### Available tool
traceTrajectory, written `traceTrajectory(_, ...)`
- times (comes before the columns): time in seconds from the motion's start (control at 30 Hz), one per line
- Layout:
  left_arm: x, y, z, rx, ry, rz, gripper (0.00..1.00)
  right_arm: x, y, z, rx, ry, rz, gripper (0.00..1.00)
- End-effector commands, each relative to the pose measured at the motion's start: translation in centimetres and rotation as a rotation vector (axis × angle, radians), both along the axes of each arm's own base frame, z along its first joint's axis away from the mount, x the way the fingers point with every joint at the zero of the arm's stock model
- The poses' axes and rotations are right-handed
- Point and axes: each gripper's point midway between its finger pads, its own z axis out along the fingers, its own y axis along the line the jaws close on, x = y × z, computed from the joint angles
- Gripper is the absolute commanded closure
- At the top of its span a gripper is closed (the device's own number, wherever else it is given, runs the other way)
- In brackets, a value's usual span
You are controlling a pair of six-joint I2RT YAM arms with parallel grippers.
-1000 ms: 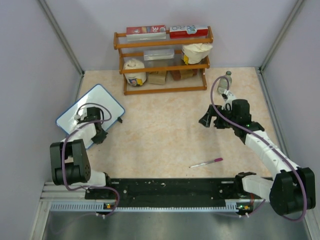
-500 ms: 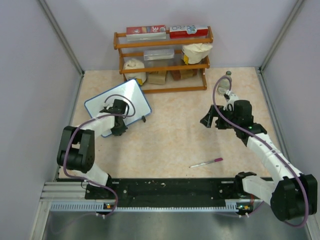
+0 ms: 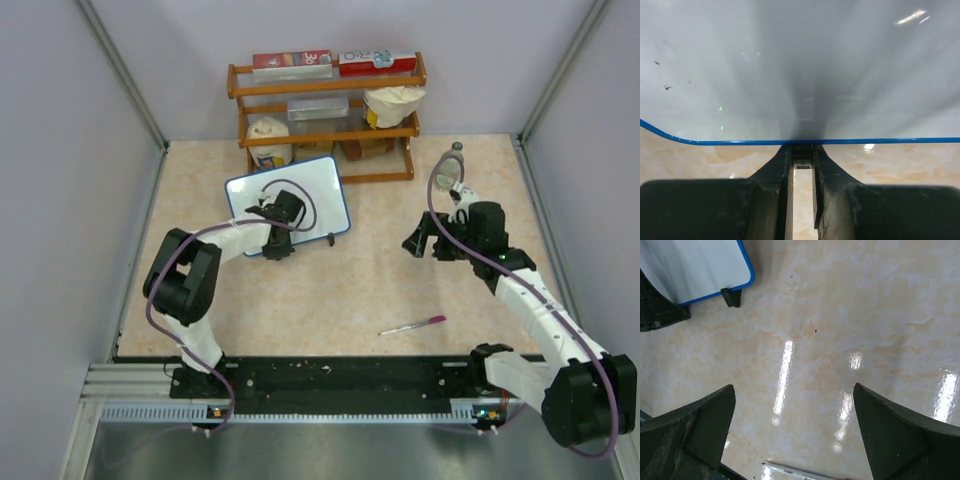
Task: Write a sentence on the whiteboard
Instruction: Move the whiteboard stand to the center of the board.
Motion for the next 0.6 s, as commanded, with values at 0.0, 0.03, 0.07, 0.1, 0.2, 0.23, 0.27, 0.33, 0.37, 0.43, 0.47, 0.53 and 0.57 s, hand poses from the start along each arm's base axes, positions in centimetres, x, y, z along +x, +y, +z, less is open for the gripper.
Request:
traceTrajectory(0.0,1.5,-4.5,0.7,-0.044,-0.015,-0.103,1.0,0.1,0.0,2.0,-0.002,-0.056,-0.008,0.01)
traceTrajectory(0.03,1.5,-5.0,0.2,-0.037,-0.001,-0.113,1.0,0.1,-0.1,2.0,-0.003,-0.056,-0.01,0.01)
traceTrajectory(0.07,1.6,-5.8,0.2,-0.035,-0.002,-0.131,1.0,0.0,-0.1,2.0,-0.005,-0.052,-0.012,0.01)
traceTrajectory(0.1,2.5,-6.8,1.1,-0.047,-0.024,-0.14,1.0,0.0,-0.3,2.1,-0.01,-0.053,-0.016,0.01)
traceTrajectory(0.2,3.1,-9.3,1.5,-0.052,-0.033,-0.184,1.0,-0.3,-0.5,2.1,-0.015,-0.054,-0.024,0.01)
traceTrajectory(0.23,3.0,-9.6,1.1,-0.042,-0.018,-0.19,1.0,-0.3,-0.5,2.2,-0.014,-0.053,-0.025,0.01)
traceTrajectory(0.27,2.8,-10.5,1.1,-0.047,-0.017,-0.202,1.0,-0.4,-0.5,2.2,-0.017,-0.055,-0.026,0.01)
traceTrajectory(0.33,3.1,-11.7,1.2,-0.065,-0.021,-0.209,1.0,-0.5,-0.6,2.1,-0.019,-0.05,-0.031,0.01)
traceTrajectory(0.37,2.8,-12.4,1.1,-0.066,-0.02,-0.221,1.0,-0.6,-0.6,2.3,-0.018,-0.054,-0.031,0.01)
traceTrajectory(0.43,2.7,-12.7,0.7,-0.059,-0.015,-0.227,1.0,-0.7,-0.7,2.3,-0.021,-0.052,-0.033,0.01)
traceTrajectory(0.47,2.4,-13.0,0.6,-0.057,-0.01,-0.229,1.0,-0.8,-0.8,2.3,-0.022,-0.052,-0.035,0.01)
traceTrajectory(0.53,2.0,-12.9,0.3,-0.052,-0.005,-0.218,1.0,-0.9,-0.9,2.3,-0.026,-0.052,-0.038,0.01)
traceTrajectory(0.57,1.8,-13.1,0.3,-0.054,-0.005,-0.22,1.0,-0.9,-0.9,2.2,-0.028,-0.052,-0.038,0.01)
